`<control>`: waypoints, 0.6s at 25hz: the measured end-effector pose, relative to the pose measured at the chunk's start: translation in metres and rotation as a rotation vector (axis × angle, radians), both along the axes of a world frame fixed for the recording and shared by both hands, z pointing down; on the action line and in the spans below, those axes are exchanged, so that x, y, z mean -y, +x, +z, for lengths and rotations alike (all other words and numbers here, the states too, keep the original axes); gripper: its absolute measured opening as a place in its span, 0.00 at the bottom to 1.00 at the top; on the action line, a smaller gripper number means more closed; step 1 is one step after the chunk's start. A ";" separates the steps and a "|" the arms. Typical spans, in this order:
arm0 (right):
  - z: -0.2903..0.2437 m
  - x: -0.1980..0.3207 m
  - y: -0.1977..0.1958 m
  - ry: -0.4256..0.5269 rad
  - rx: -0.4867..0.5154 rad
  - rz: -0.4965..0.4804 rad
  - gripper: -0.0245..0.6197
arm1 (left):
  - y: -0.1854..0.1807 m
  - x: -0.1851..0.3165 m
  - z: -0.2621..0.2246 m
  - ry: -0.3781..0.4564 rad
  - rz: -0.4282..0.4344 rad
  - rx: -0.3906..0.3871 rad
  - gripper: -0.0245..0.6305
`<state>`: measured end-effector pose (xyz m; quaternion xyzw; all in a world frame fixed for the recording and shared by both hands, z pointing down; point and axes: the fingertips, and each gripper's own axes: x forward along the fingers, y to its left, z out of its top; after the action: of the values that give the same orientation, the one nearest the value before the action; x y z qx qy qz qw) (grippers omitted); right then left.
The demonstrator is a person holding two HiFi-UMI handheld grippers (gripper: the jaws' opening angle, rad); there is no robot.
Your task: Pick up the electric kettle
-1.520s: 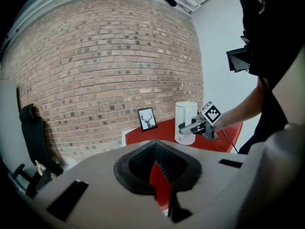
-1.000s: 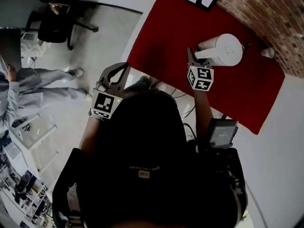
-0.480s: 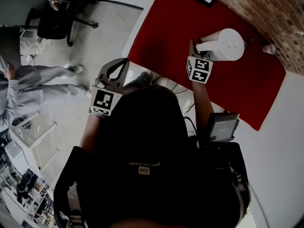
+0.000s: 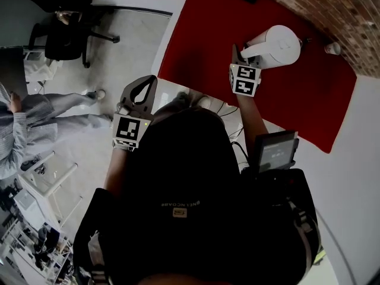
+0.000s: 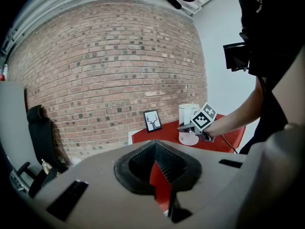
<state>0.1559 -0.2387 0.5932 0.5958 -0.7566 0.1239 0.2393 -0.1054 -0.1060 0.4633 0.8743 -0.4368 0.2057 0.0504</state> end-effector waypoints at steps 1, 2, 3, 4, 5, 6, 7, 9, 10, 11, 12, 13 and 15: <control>-0.001 -0.001 0.000 0.000 -0.004 0.002 0.25 | -0.001 -0.001 0.000 0.000 0.000 -0.002 0.05; -0.003 -0.001 -0.001 0.005 -0.006 0.004 0.25 | -0.002 -0.002 0.000 -0.001 0.001 -0.004 0.05; -0.004 -0.001 -0.001 0.012 -0.007 0.006 0.25 | -0.002 -0.003 0.000 -0.001 0.003 -0.004 0.05; -0.006 -0.001 -0.001 0.019 -0.010 0.006 0.25 | -0.002 -0.003 0.000 -0.001 0.005 -0.005 0.05; -0.008 -0.001 -0.001 0.026 -0.016 0.003 0.25 | -0.002 -0.003 0.001 -0.001 0.007 -0.005 0.05; -0.010 0.000 -0.003 0.033 -0.023 -0.004 0.25 | -0.001 -0.003 0.001 -0.001 0.008 -0.006 0.05; -0.012 0.000 -0.005 0.040 -0.028 -0.015 0.25 | -0.001 -0.003 0.002 -0.002 0.008 -0.007 0.05; -0.015 -0.001 -0.010 0.052 -0.034 -0.042 0.25 | -0.001 -0.004 0.002 -0.002 0.009 -0.009 0.05; -0.016 -0.001 -0.012 0.056 -0.035 -0.055 0.25 | -0.002 -0.004 0.003 -0.001 0.009 -0.010 0.05; -0.017 0.000 -0.015 0.059 -0.035 -0.068 0.26 | -0.002 -0.004 0.003 0.000 0.009 -0.011 0.05; -0.019 0.000 -0.017 0.059 -0.033 -0.083 0.26 | -0.002 -0.003 0.003 0.001 0.008 -0.013 0.05; -0.020 0.001 -0.020 0.057 -0.031 -0.100 0.26 | -0.002 -0.003 0.003 0.001 0.005 -0.016 0.05; -0.023 0.002 -0.027 0.054 -0.025 -0.137 0.26 | -0.003 -0.002 0.003 0.003 0.000 -0.020 0.05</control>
<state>0.1292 -0.2406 0.5701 0.5503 -0.7956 0.0794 0.2406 -0.1082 -0.1038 0.4661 0.8763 -0.4367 0.1962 0.0538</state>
